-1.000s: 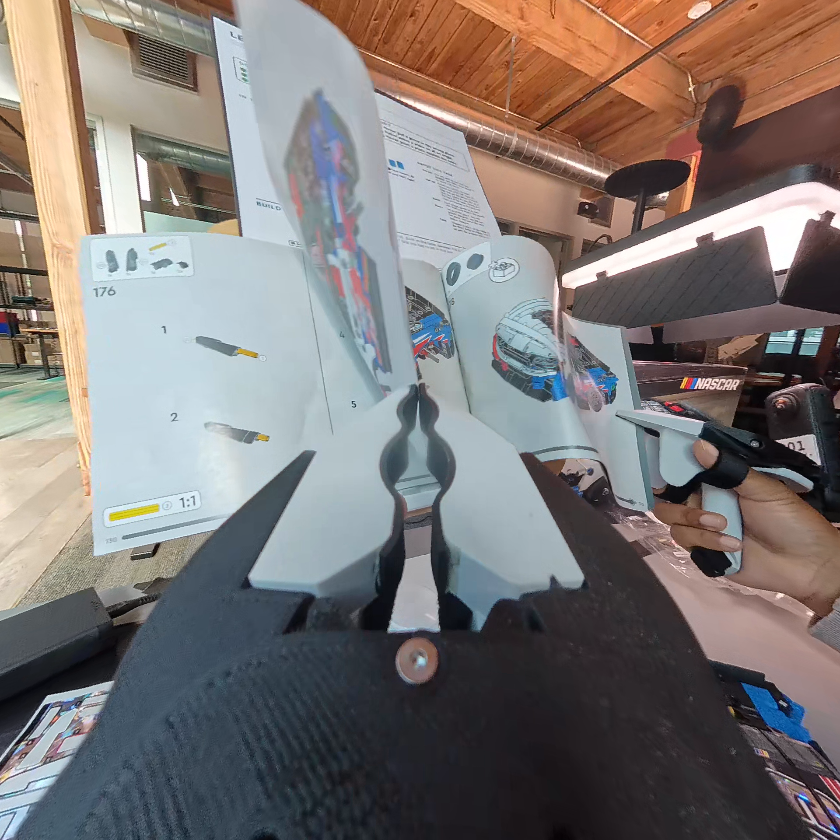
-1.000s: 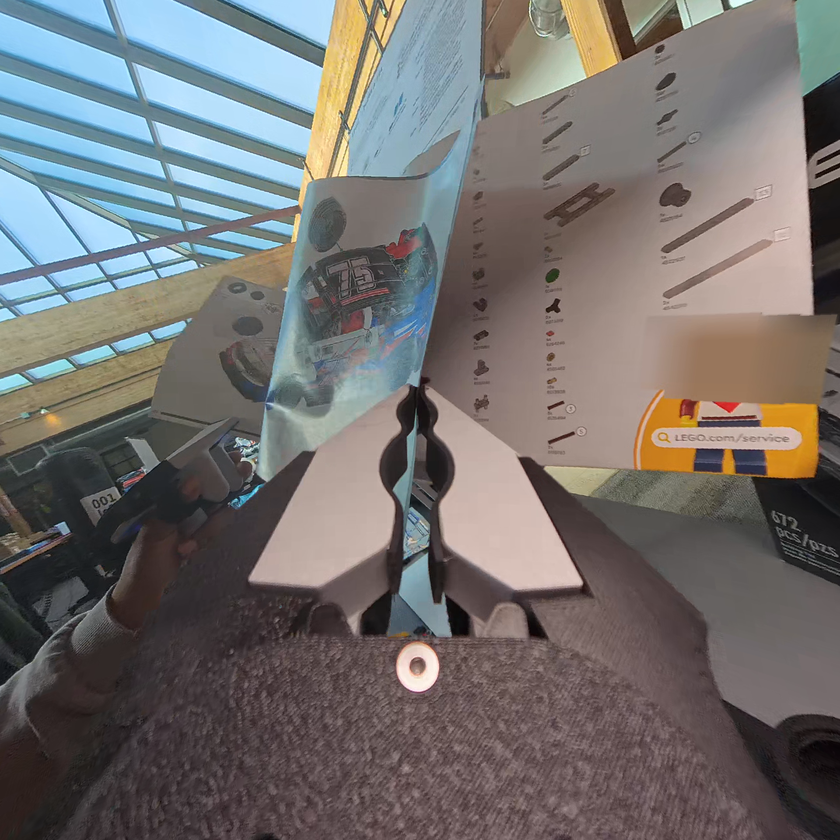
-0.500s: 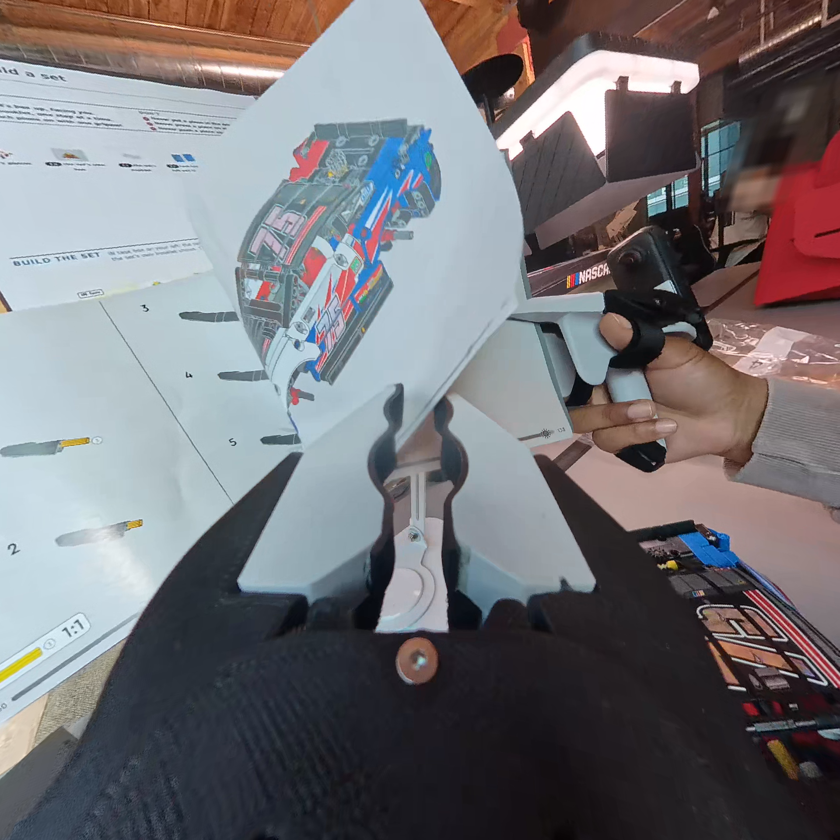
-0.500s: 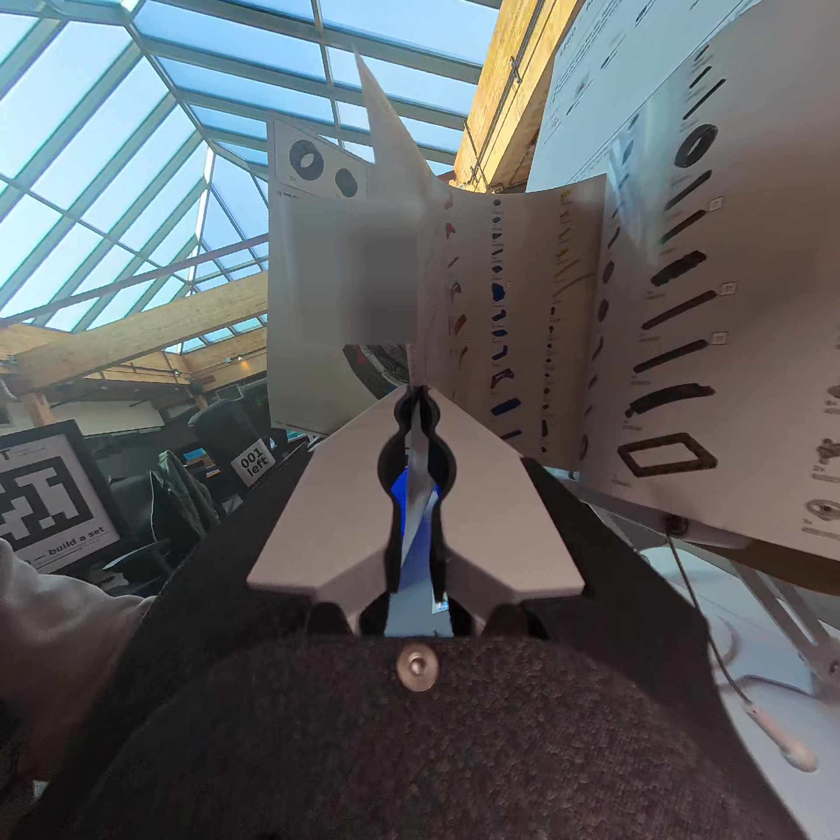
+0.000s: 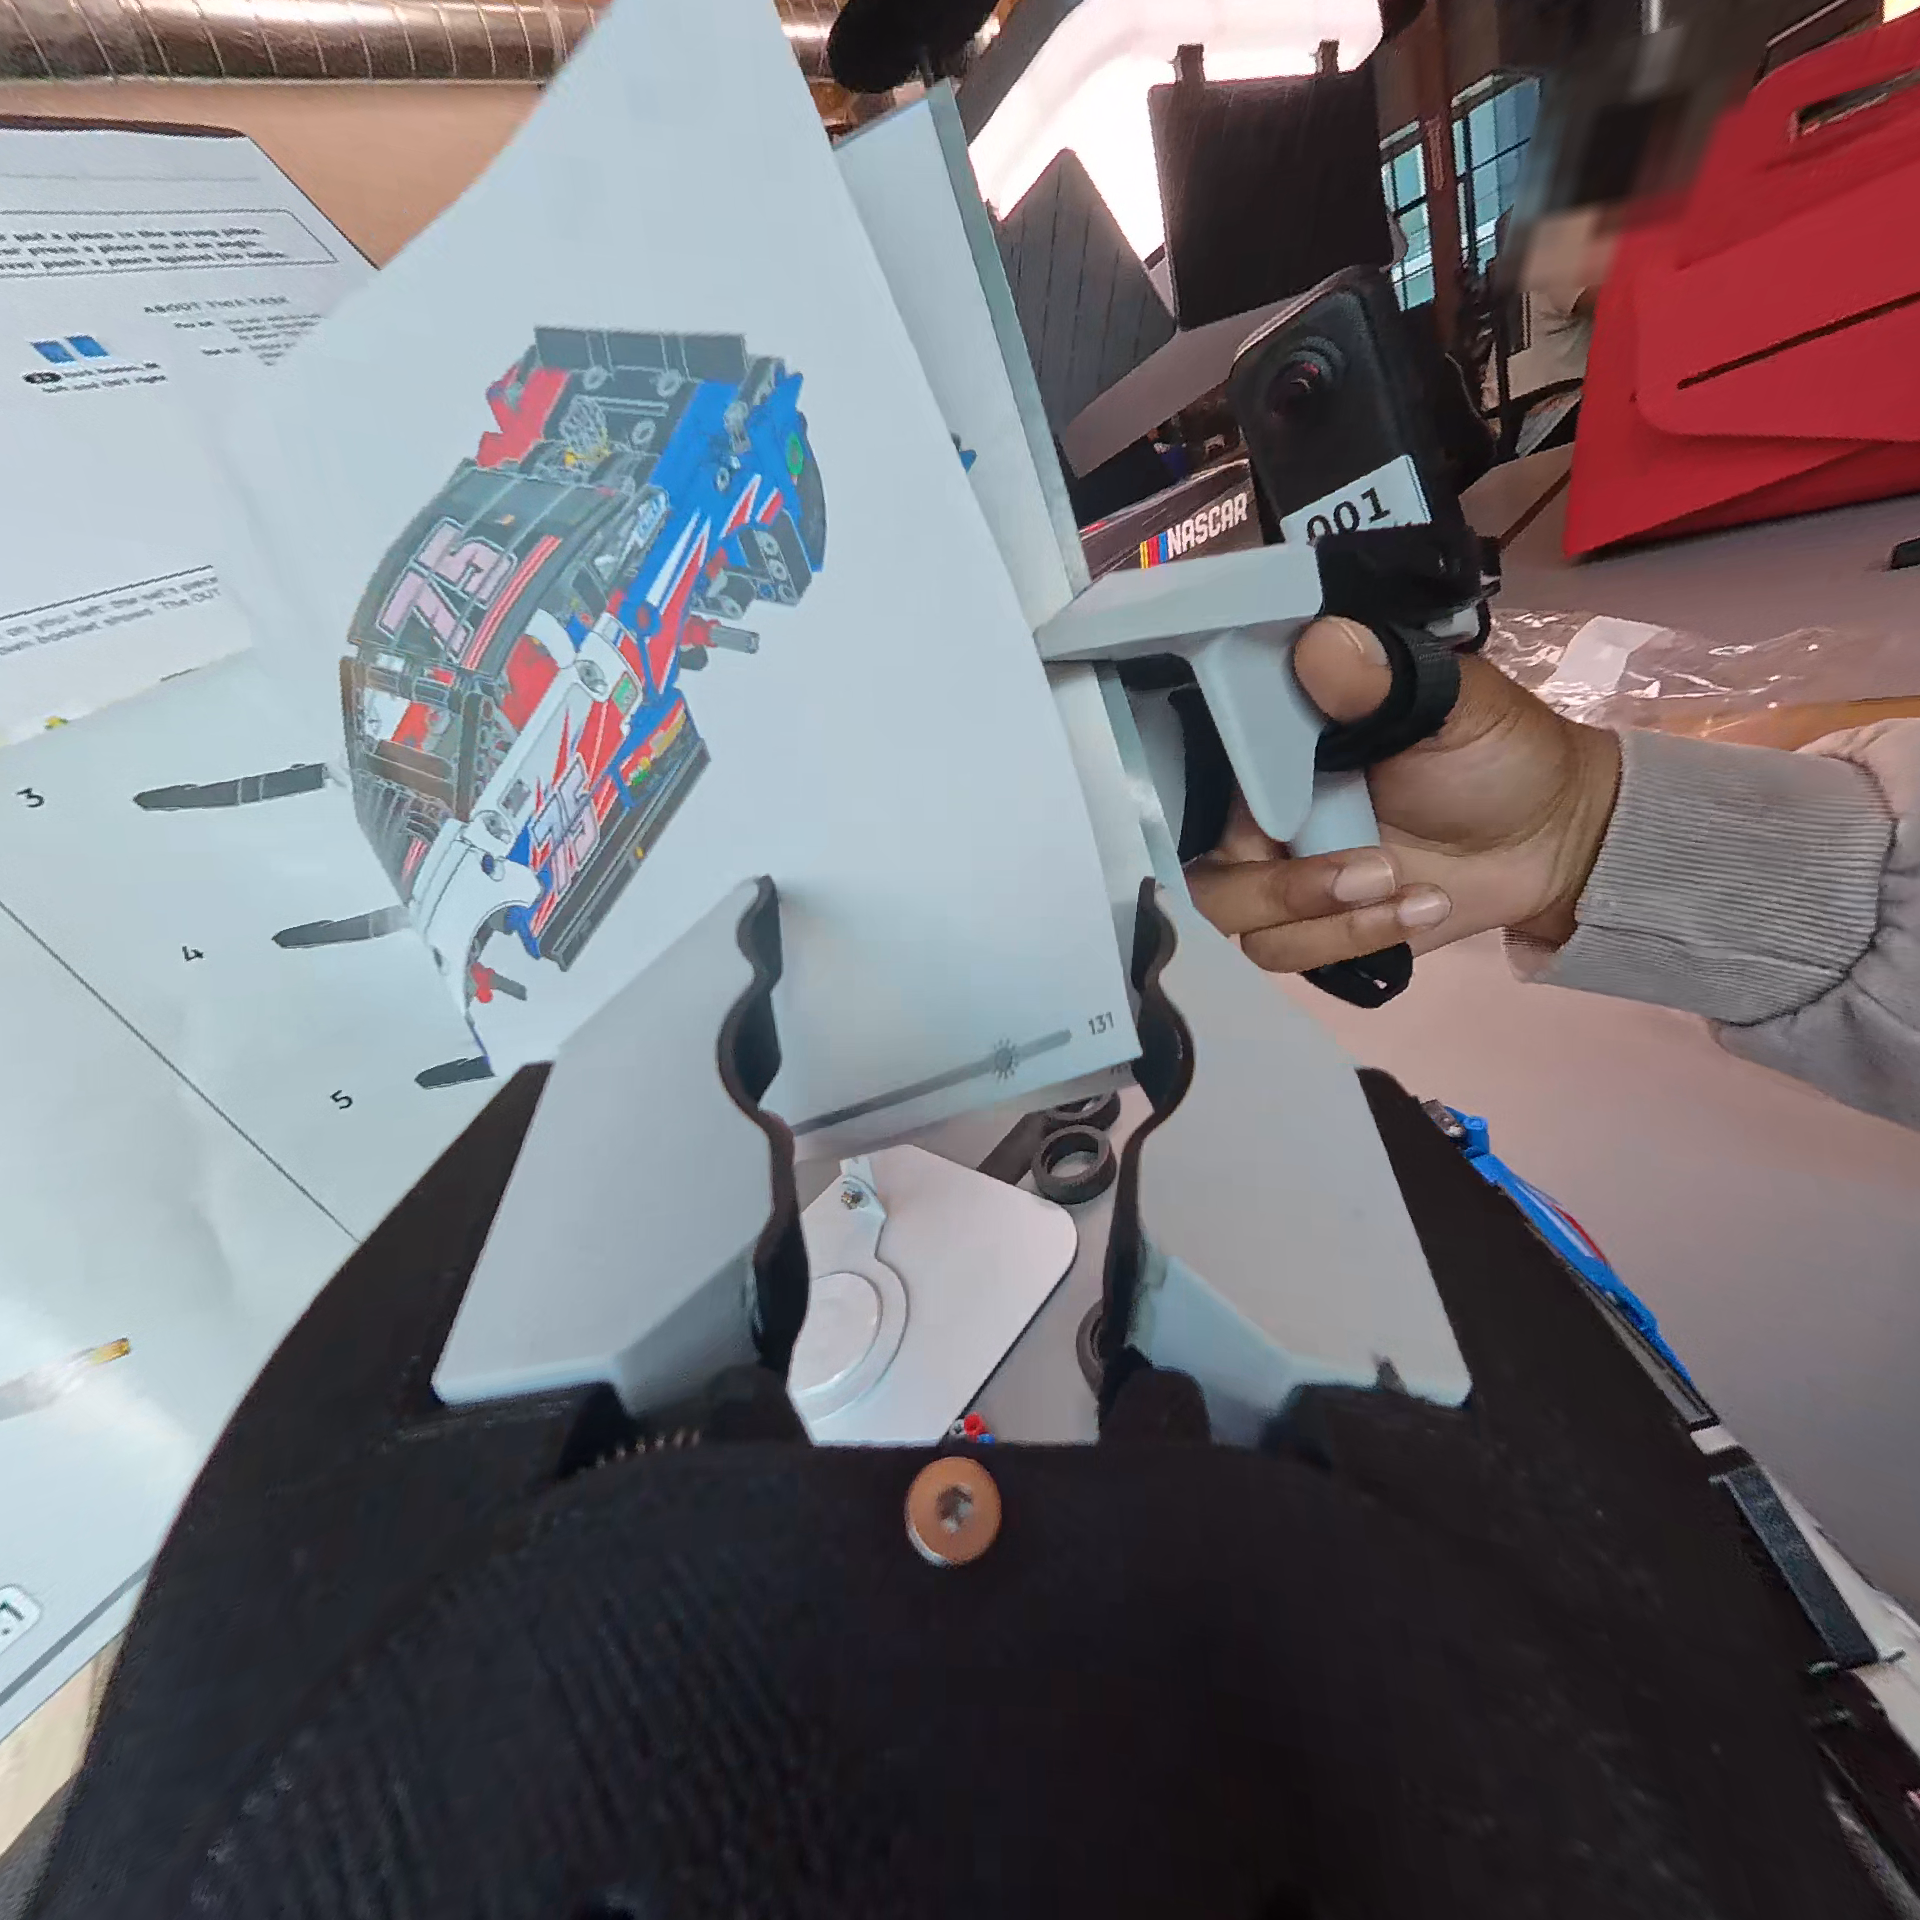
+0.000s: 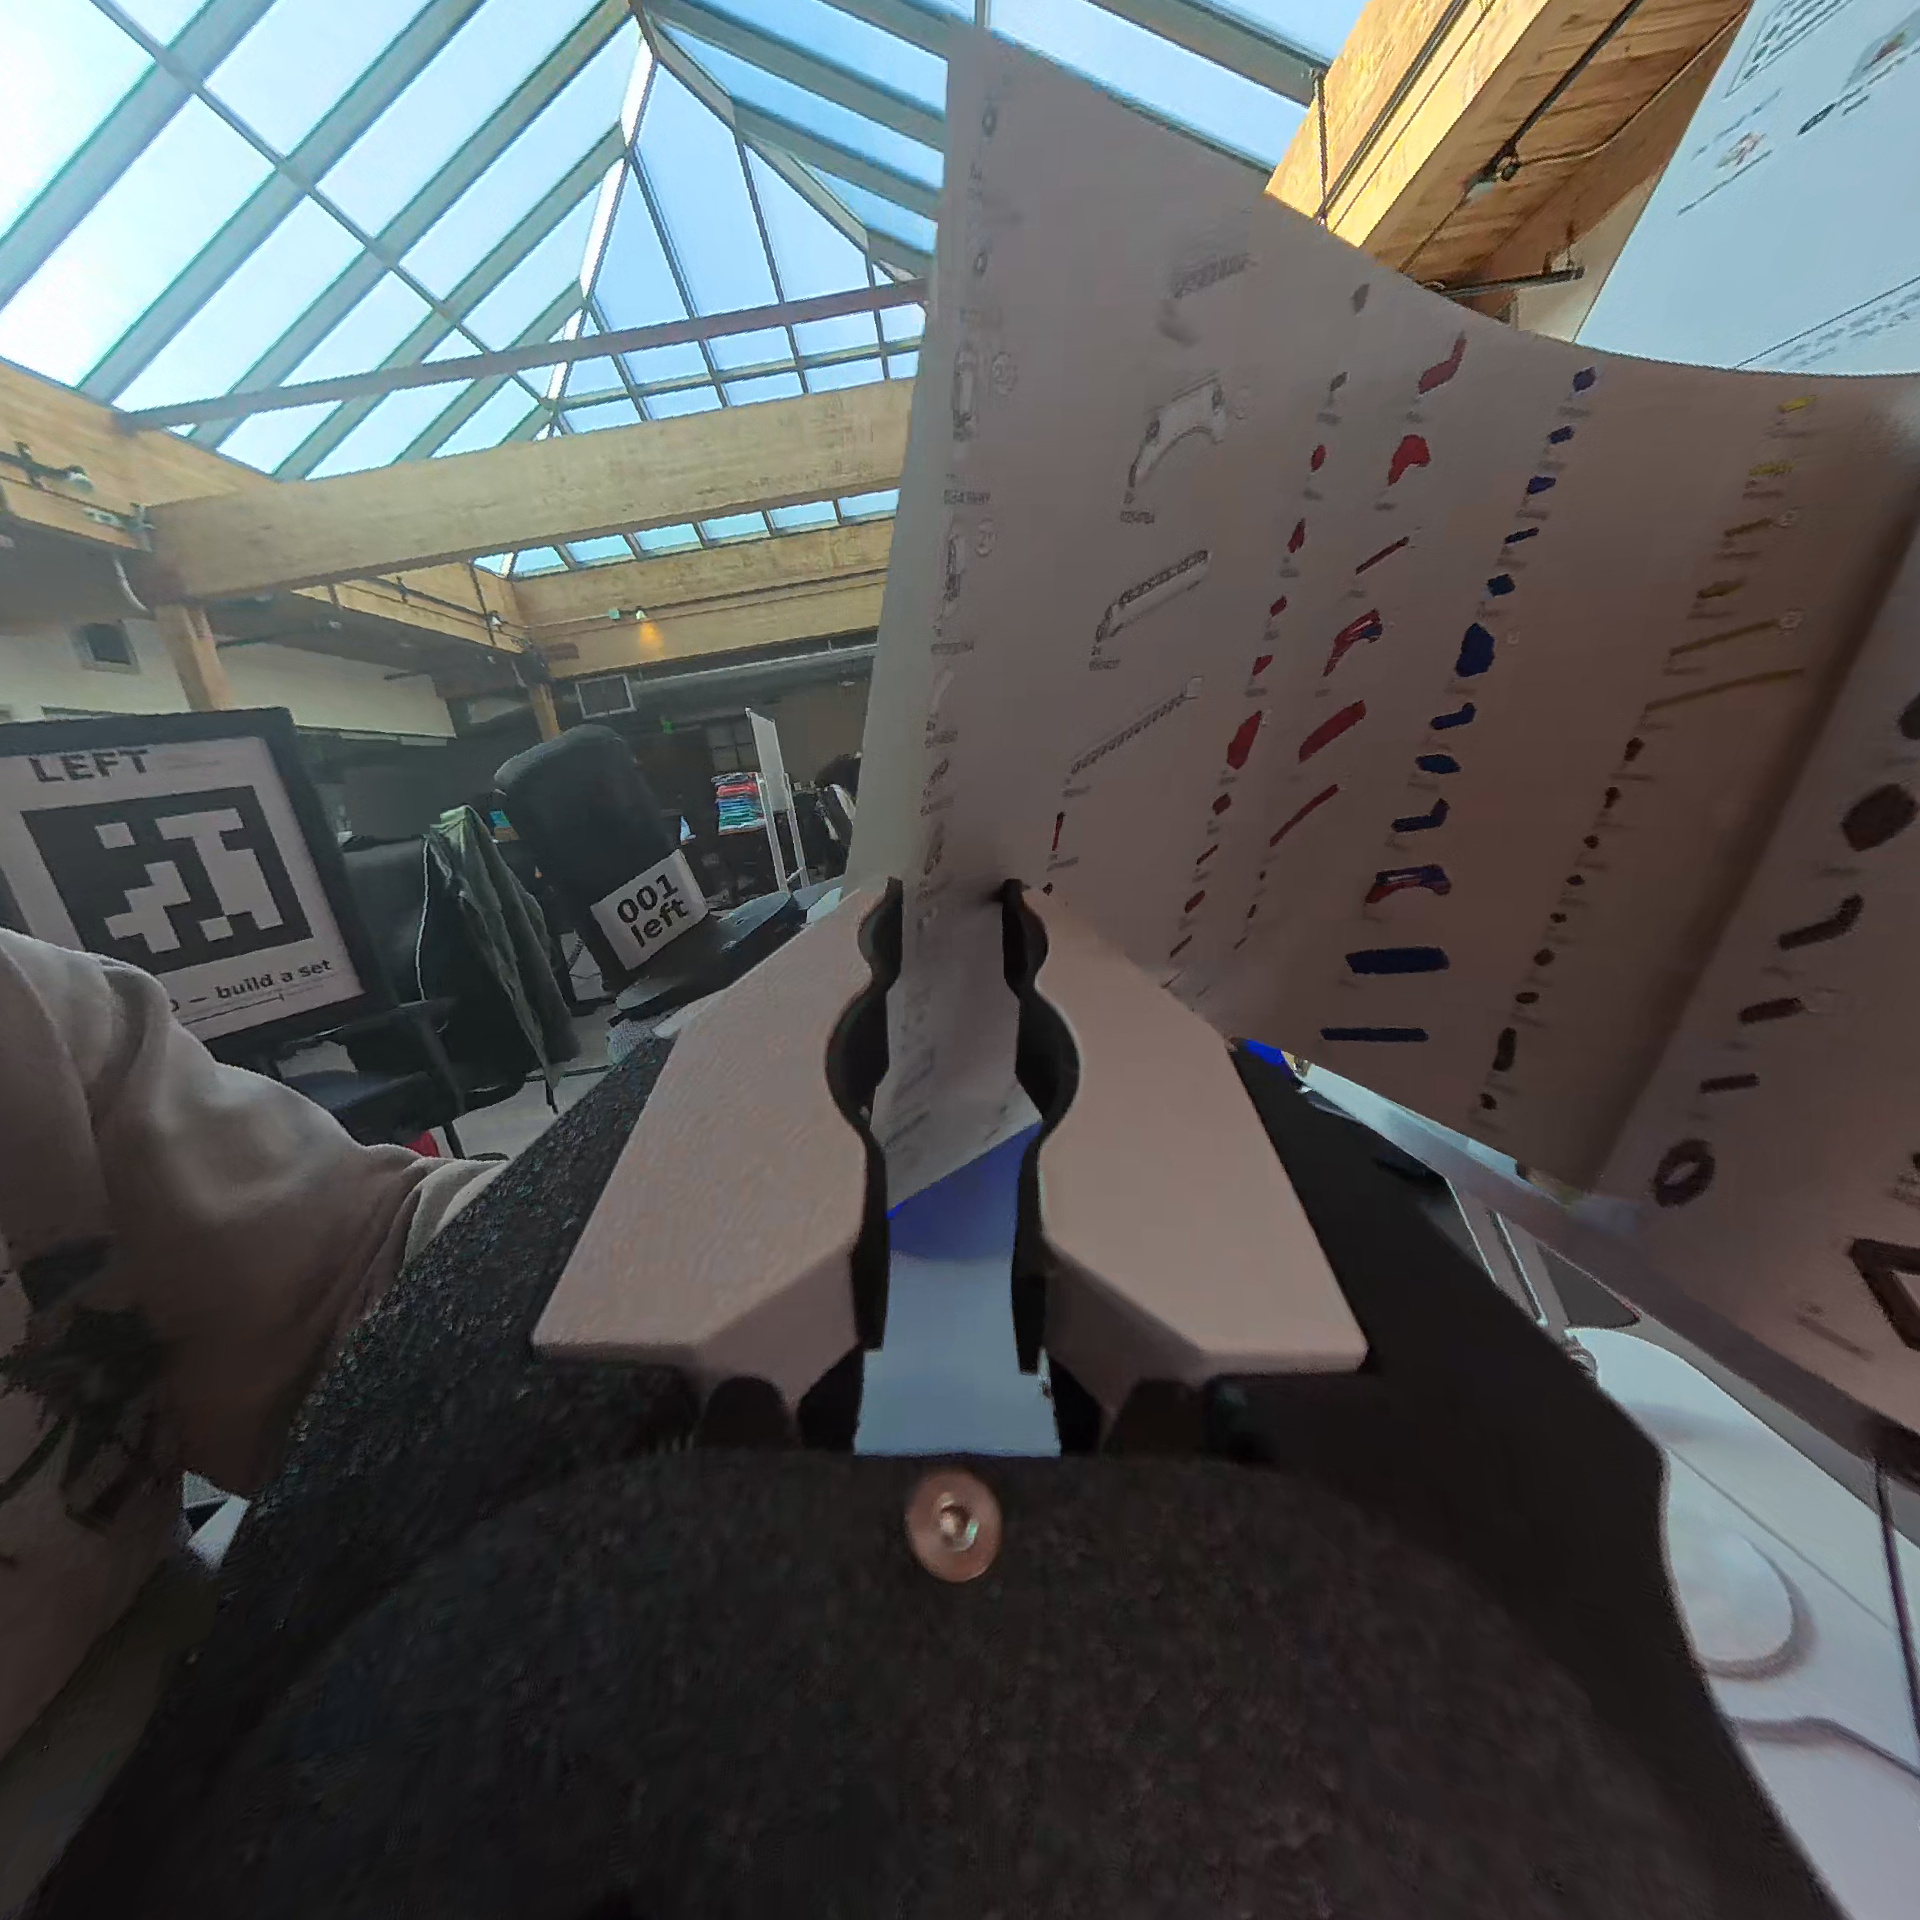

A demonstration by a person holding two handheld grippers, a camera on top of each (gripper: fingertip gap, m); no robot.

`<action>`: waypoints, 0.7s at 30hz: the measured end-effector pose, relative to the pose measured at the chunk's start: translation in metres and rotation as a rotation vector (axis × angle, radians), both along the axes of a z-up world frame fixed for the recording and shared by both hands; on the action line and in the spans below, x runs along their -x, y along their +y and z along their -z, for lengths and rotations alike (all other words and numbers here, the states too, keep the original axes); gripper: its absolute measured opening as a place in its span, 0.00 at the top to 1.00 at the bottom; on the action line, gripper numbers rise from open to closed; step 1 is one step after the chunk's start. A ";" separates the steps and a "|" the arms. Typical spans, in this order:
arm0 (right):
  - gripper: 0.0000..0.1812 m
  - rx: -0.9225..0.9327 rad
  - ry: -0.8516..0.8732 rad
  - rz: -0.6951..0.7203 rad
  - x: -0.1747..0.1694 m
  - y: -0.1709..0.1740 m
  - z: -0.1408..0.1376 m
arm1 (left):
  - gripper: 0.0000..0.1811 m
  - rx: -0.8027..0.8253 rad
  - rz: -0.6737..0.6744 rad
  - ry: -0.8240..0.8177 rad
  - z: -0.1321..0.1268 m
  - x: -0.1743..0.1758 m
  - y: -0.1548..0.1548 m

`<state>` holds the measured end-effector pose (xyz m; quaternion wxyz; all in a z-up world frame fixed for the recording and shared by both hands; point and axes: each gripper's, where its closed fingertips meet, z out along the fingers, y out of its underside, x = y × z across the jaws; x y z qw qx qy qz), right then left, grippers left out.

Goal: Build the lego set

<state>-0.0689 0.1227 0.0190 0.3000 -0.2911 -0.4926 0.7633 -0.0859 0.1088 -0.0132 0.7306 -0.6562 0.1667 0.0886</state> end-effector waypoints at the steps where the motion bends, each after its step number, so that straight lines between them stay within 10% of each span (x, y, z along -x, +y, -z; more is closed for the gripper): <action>1: 0.90 -0.012 0.006 -0.008 -0.002 -0.003 -0.001 | 0.63 -0.002 0.014 -0.020 -0.003 -0.003 -0.001; 21: 1.00 0.061 0.048 -0.084 0.000 -0.021 -0.006 | 0.72 0.014 0.081 -0.222 -0.009 0.002 -0.005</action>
